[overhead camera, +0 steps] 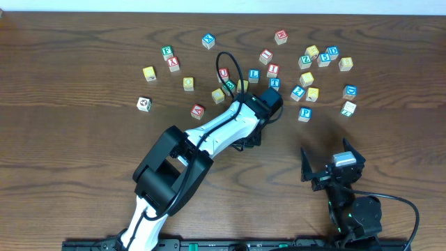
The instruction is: Spell out NEURIPS
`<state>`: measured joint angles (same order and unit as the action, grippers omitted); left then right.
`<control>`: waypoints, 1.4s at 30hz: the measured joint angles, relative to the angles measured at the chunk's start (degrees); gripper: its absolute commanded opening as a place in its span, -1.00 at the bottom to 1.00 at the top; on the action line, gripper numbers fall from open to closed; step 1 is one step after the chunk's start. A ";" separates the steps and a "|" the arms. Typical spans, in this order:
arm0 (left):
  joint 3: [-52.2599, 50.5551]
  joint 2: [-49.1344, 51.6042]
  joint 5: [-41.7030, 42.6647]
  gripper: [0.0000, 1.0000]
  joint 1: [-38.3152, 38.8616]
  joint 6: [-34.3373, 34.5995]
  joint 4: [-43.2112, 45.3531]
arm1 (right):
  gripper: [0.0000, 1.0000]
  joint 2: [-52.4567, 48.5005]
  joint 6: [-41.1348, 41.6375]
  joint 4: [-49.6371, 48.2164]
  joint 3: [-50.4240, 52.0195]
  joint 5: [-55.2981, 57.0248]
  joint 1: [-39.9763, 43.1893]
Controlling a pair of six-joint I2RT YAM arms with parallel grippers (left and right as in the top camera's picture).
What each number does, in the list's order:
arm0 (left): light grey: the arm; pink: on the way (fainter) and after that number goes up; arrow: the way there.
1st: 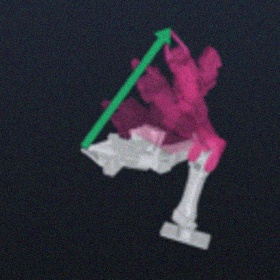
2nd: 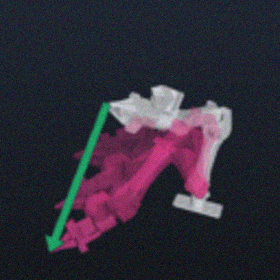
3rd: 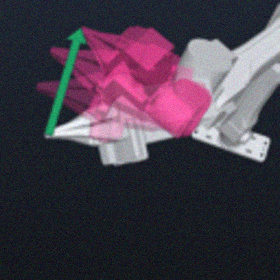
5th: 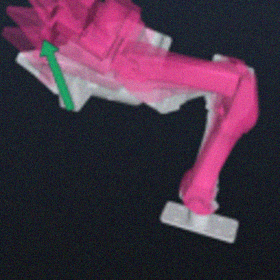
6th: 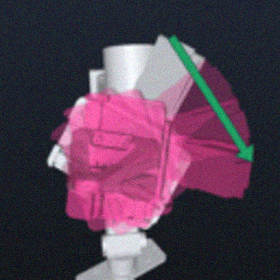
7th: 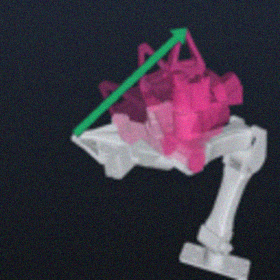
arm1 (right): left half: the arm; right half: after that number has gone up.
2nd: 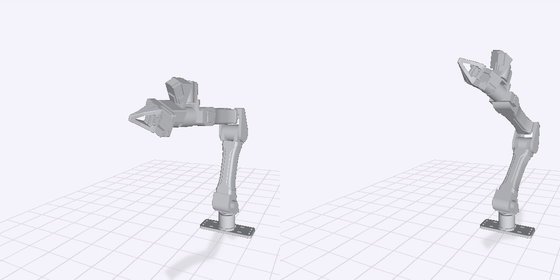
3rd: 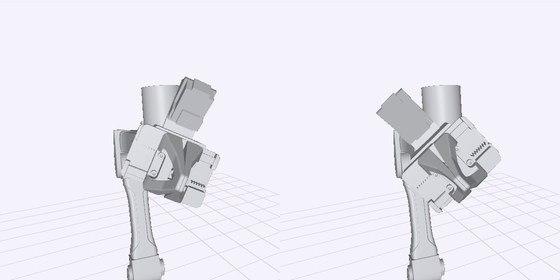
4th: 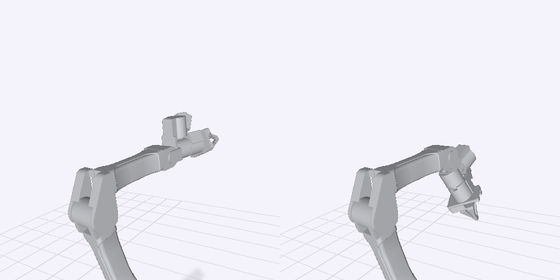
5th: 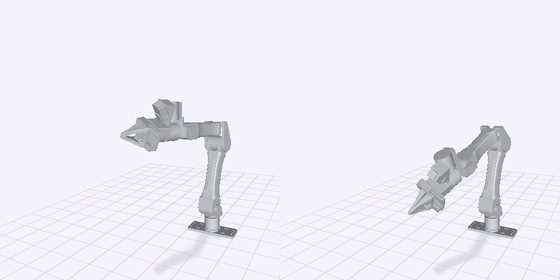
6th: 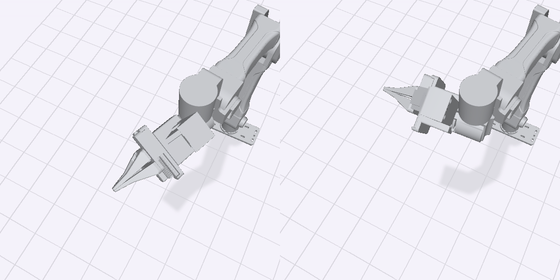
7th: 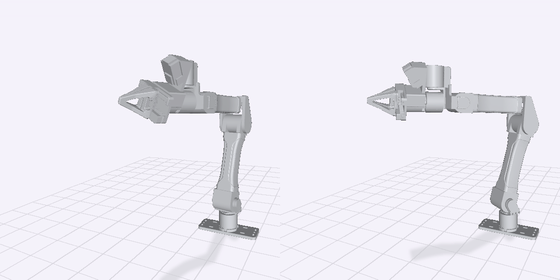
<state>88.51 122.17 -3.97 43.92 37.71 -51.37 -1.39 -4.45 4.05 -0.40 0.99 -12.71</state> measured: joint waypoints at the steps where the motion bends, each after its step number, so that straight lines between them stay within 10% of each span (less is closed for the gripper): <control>1: 0.00 0.00 0.02 -0.85 0.00 0.22 0.00 | 0.98 0.00 0.00 0.00 0.02 0.00 0.00; 42: 0.00 -0.02 3.32 -0.85 0.00 2.34 0.98 | 0.99 0.00 0.00 0.00 0.00 0.00 0.00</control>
<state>88.51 122.15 -0.64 43.92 40.05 -50.39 -1.39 -4.45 4.05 -0.40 0.99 -12.71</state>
